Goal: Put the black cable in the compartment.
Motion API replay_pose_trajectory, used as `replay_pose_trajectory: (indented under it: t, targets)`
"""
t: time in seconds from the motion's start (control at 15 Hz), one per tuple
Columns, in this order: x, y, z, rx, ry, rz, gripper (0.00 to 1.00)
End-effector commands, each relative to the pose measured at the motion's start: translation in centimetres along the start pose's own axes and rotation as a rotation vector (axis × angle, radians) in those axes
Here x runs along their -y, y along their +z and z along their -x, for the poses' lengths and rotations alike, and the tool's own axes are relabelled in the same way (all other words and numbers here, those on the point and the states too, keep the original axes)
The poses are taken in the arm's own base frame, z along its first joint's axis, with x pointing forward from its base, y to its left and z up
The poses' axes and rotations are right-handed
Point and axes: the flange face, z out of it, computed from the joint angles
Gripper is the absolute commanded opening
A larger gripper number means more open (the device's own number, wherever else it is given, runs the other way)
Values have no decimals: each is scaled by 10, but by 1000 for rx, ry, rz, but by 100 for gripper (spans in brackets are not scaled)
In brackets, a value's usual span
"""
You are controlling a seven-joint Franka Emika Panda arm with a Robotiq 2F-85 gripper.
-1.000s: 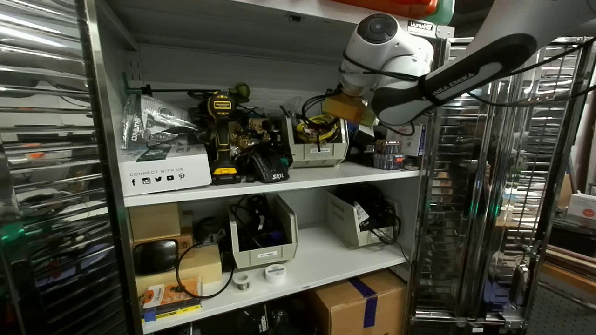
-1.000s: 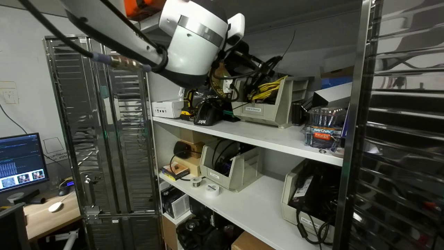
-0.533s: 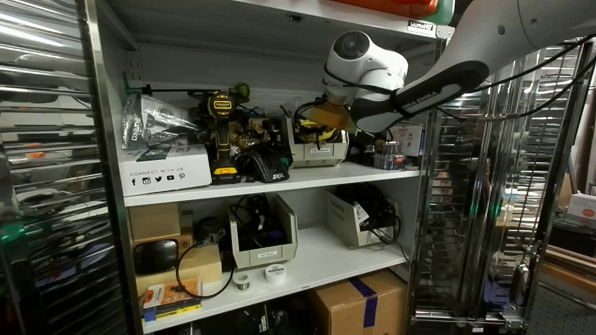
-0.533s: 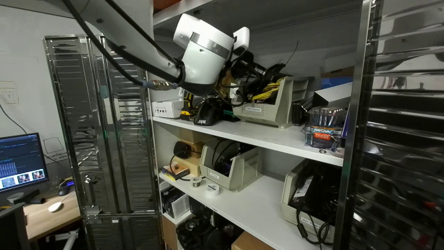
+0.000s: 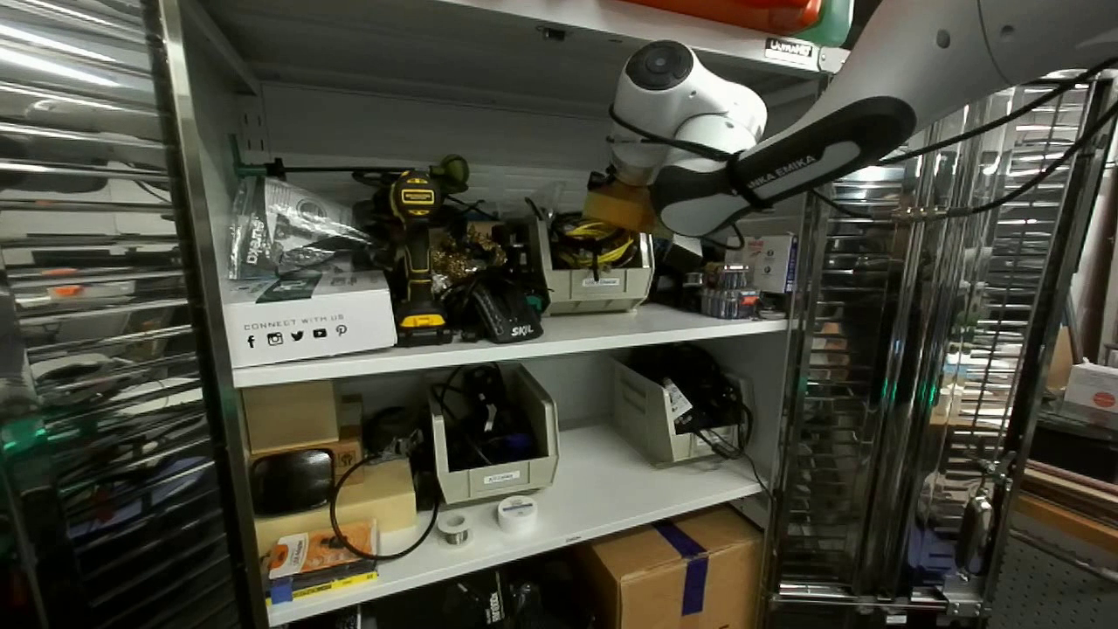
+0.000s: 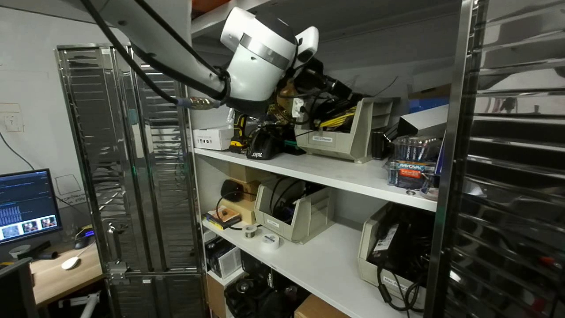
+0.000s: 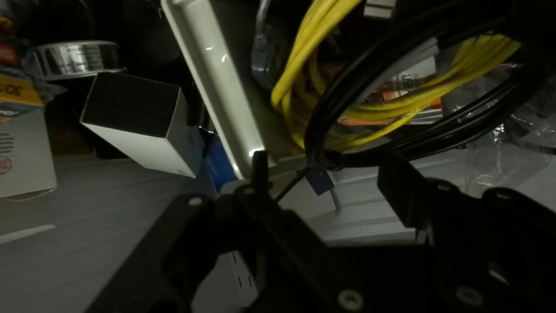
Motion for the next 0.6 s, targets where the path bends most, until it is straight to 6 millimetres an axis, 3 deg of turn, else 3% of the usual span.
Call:
replay_pose_trajectory:
  t: [0.0,0.07,0.53]
  targets:
    - [-17,-37,-4,112,-49,-73,96]
    - [-24,-43,-3,160,-58,-96,100]
    - [-59,-87,47,515,-191,-211,100]
